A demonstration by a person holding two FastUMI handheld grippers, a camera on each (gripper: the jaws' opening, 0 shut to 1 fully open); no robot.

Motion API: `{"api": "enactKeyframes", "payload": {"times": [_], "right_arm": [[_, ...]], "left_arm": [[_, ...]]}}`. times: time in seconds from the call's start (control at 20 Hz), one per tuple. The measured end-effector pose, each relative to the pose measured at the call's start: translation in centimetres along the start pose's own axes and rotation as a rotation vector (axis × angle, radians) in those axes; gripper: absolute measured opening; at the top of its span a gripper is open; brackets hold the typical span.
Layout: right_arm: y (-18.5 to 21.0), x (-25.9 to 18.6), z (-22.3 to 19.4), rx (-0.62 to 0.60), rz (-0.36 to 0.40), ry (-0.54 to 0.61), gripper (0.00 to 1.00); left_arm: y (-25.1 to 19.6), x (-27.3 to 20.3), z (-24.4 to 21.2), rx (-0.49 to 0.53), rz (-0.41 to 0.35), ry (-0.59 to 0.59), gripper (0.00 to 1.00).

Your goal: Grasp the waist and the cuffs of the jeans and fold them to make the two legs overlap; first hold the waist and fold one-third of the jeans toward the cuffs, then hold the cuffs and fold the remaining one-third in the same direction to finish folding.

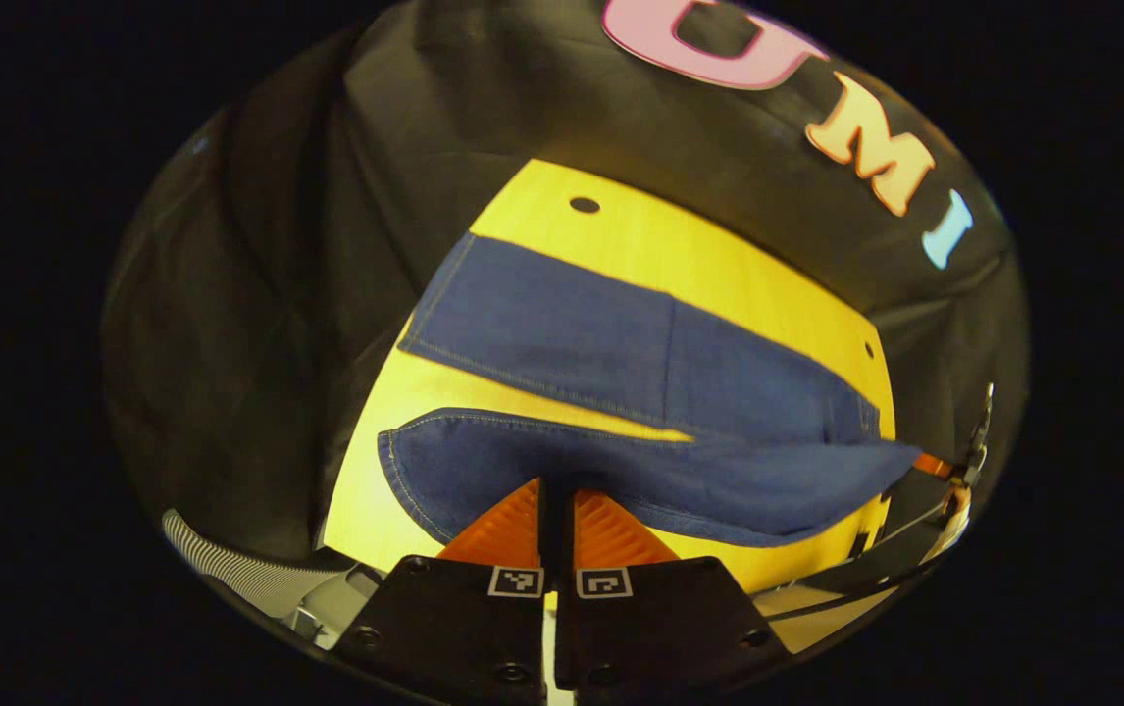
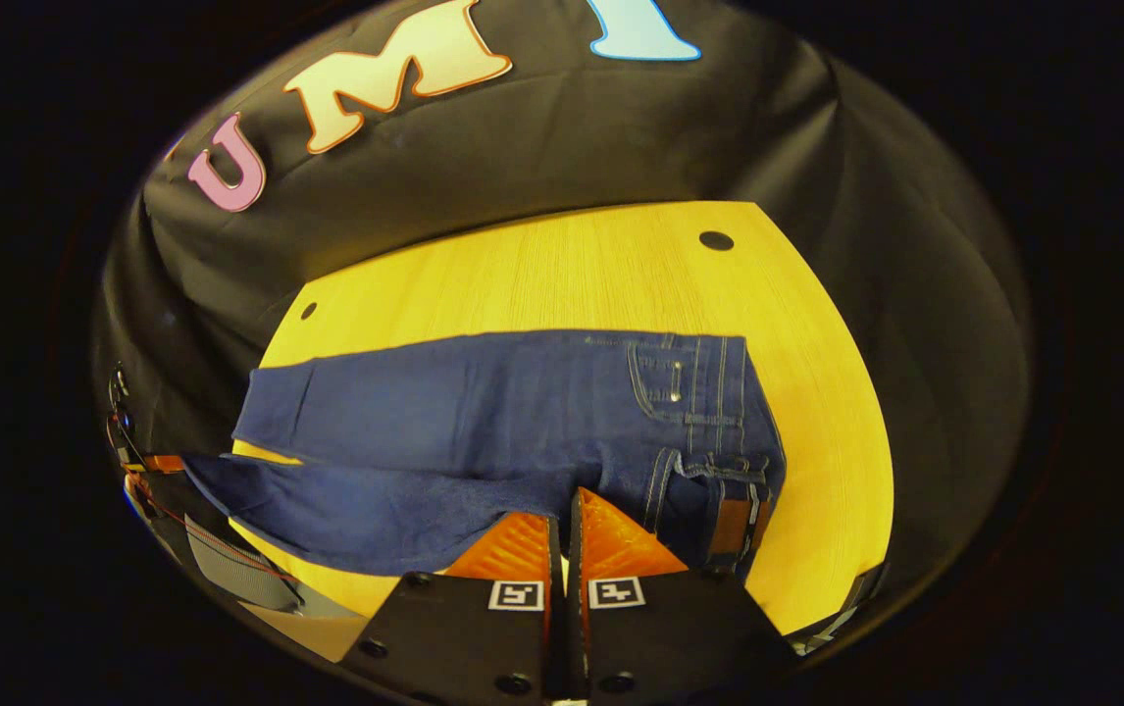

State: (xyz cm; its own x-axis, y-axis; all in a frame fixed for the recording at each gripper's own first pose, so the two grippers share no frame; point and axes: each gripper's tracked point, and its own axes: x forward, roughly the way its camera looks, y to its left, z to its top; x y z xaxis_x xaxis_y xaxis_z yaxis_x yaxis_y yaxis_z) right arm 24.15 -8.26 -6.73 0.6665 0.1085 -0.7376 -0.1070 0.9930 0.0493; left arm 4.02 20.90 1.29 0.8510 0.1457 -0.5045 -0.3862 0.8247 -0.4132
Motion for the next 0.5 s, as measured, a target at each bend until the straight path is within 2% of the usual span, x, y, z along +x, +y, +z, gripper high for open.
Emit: {"api": "enactKeyframes", "payload": {"times": [0.25,0.3,0.5], "right_arm": [[0.7,3.9,3.9,0.110,0.007,-0.012,0.03],[0.8,4.8,4.5,0.120,0.005,-0.010,0.00],[0.7,8.9,6.9,0.112,-0.019,0.004,0.03]], "left_arm": [[0.7,3.9,5.8,-0.064,0.053,-0.077,0.00],[1.0,4.9,6.7,-0.068,0.072,-0.082,0.00],[1.0,8.7,9.5,-0.128,0.114,-0.115,0.00]]}}
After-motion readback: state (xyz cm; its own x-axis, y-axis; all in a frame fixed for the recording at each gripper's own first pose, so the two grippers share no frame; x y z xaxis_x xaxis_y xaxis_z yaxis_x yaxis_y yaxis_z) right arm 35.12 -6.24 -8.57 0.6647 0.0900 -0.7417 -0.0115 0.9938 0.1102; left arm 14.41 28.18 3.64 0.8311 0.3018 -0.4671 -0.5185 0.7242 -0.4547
